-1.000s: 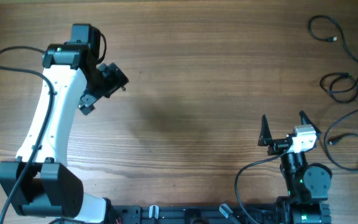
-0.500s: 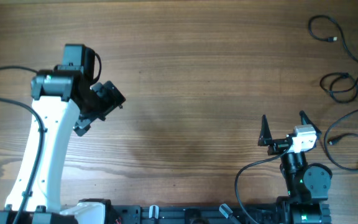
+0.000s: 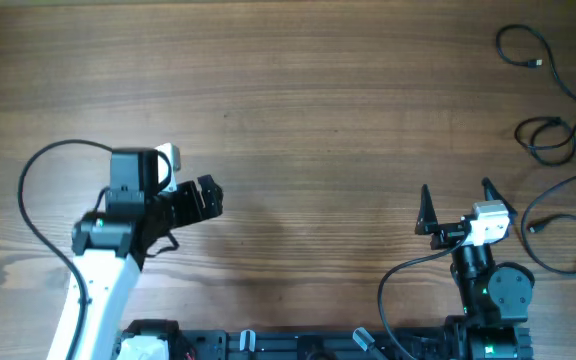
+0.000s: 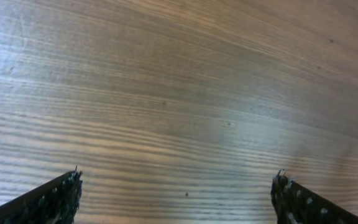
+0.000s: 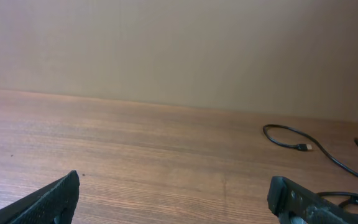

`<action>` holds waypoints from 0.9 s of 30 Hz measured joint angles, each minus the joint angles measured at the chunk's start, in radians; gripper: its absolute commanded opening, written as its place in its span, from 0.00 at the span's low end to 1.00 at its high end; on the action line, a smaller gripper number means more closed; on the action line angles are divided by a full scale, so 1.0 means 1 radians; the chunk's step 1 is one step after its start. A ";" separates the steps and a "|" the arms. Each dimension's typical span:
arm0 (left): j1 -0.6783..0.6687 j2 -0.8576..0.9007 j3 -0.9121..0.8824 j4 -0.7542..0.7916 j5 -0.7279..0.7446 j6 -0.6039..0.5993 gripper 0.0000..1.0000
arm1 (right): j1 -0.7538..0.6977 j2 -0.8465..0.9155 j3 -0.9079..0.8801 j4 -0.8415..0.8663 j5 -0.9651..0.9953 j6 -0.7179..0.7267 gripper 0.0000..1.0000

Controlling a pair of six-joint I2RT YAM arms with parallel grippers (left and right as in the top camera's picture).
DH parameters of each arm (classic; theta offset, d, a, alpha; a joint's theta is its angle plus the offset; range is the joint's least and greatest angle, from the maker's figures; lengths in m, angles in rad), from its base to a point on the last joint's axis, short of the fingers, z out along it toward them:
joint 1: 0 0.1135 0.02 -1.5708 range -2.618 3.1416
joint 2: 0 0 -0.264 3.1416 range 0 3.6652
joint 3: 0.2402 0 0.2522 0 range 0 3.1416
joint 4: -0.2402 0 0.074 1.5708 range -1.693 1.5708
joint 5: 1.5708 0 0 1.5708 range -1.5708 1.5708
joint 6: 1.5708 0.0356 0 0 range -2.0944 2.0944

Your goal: Untangle cables

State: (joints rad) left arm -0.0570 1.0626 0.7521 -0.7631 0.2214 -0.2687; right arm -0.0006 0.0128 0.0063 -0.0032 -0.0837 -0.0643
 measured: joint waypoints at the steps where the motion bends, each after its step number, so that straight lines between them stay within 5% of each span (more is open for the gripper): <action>1: 0.000 -0.028 -0.037 0.050 0.006 0.006 1.00 | 0.000 0.000 0.000 0.000 0.000 0.000 1.00; 9: 0.000 -0.243 -0.315 0.371 0.080 0.064 1.00 | 0.000 0.000 0.000 0.000 0.000 0.000 0.99; 19: 0.000 -0.620 -0.493 0.423 0.118 0.092 1.00 | 0.000 0.000 0.000 0.000 0.000 0.000 1.00; 27: 0.000 -0.762 -0.587 0.454 0.119 0.092 1.00 | 0.000 0.000 0.000 0.000 0.000 0.000 1.00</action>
State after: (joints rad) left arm -0.0570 0.3004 0.1654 -0.3088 0.3401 -0.1768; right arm -0.0006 0.0128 0.0063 -0.0036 -0.0837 -0.0643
